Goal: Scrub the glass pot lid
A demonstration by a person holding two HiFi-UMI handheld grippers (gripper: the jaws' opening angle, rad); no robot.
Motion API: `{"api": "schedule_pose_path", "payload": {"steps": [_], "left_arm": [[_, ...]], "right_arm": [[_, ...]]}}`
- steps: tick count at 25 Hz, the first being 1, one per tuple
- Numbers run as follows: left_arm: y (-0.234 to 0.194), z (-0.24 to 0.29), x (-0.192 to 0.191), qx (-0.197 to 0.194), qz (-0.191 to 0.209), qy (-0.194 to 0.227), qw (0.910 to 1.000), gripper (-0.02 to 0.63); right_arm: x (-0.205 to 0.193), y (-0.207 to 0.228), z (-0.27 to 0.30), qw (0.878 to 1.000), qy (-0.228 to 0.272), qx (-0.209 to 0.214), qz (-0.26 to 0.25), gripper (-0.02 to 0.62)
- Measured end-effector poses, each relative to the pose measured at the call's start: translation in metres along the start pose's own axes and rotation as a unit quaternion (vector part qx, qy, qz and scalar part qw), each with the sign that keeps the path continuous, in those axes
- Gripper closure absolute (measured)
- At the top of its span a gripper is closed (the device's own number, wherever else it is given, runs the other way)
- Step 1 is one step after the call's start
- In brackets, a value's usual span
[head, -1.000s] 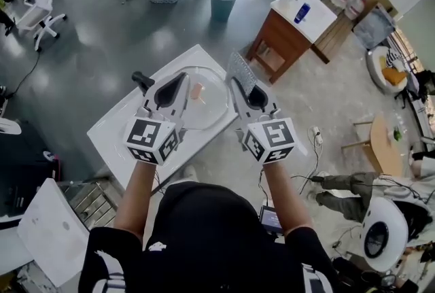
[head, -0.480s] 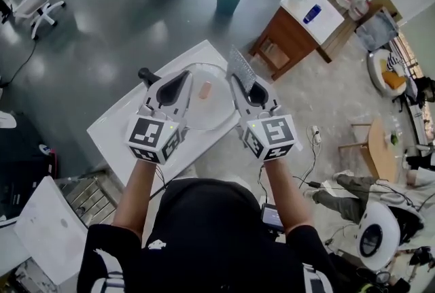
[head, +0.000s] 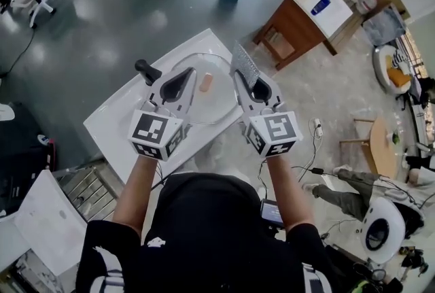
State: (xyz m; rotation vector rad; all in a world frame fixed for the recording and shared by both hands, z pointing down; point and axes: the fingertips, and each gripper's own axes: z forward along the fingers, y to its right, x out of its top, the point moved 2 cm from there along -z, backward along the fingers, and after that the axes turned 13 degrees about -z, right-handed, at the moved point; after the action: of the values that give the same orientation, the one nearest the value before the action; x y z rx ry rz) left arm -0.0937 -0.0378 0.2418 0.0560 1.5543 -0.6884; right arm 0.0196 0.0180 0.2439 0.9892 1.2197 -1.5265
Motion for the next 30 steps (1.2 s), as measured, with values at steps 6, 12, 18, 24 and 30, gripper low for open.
{"api": "schedule_pose_path", "payload": {"steps": [6,12,18,24,30], "left_arm": [[-0.003,0.024,-0.014,0.017,-0.002,-0.017,0.9997,0.598],[-0.007,0.052,-0.035,0.029,0.024,-0.037,0.9986,0.598],[-0.022,0.068,-0.047,0.057,0.007,-0.038,0.9976,0.598],[-0.043,0.077,-0.073,0.099,0.005,-0.066,0.9929,0.598],[-0.059,0.087,-0.104,0.143,0.0,-0.101,0.9845,0.598]], "right_arm": [[-0.024,0.023,0.019,1.0,-0.011,0.019,0.017,0.525],[-0.046,0.046,0.04,0.998,-0.024,0.045,0.023,0.525],[-0.067,0.056,0.055,0.996,-0.041,0.072,0.02,0.525],[-0.096,0.061,0.075,0.992,-0.067,0.103,0.0,0.525],[-0.115,0.059,0.103,0.985,-0.08,0.149,-0.01,0.525]]}}
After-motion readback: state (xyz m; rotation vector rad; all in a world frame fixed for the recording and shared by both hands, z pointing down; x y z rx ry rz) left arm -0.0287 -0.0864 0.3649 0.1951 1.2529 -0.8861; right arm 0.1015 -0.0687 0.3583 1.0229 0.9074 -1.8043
